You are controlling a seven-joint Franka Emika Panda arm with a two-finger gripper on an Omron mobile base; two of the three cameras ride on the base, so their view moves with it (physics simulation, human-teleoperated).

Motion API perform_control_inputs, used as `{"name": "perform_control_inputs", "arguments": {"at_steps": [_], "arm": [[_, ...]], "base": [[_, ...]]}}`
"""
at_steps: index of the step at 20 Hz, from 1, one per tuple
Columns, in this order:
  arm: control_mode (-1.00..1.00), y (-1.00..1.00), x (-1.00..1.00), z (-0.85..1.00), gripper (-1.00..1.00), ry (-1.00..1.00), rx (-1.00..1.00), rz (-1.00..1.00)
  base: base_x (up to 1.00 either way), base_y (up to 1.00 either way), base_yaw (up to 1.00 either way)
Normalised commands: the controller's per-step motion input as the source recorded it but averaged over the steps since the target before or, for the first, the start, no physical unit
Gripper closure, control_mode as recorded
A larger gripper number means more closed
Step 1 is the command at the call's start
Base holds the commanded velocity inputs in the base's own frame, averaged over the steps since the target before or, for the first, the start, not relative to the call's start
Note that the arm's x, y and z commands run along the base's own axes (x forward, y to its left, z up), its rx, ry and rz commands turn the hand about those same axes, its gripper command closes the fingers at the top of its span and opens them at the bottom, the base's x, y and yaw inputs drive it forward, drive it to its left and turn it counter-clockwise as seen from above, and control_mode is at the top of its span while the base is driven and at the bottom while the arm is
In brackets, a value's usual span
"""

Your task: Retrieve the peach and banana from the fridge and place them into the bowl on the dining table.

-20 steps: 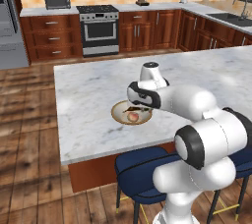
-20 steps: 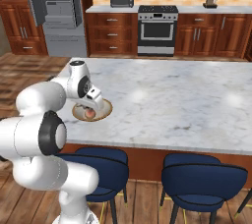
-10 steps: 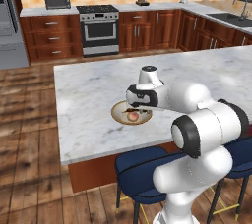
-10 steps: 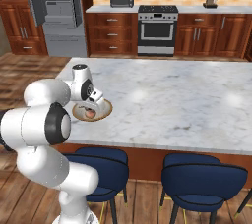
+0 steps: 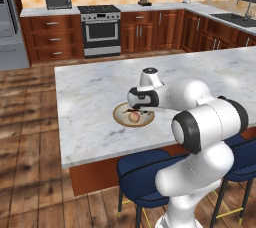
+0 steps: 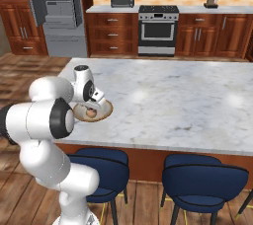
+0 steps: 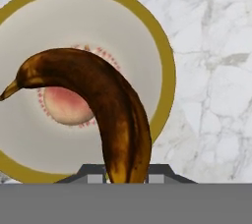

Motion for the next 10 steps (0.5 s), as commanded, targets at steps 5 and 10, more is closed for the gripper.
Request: {"name": "perform_control_inputs", "arguments": {"at_steps": [5,10], "arm": [[-1.0,0.0,0.0,-0.14,1.0,-0.02,0.0,0.0],[-1.0,0.01,-0.06,-0.02,-1.0,-0.02,0.0,0.0]], "base": [[0.0,0.0,0.0],[0.0,0.0,0.0]]}}
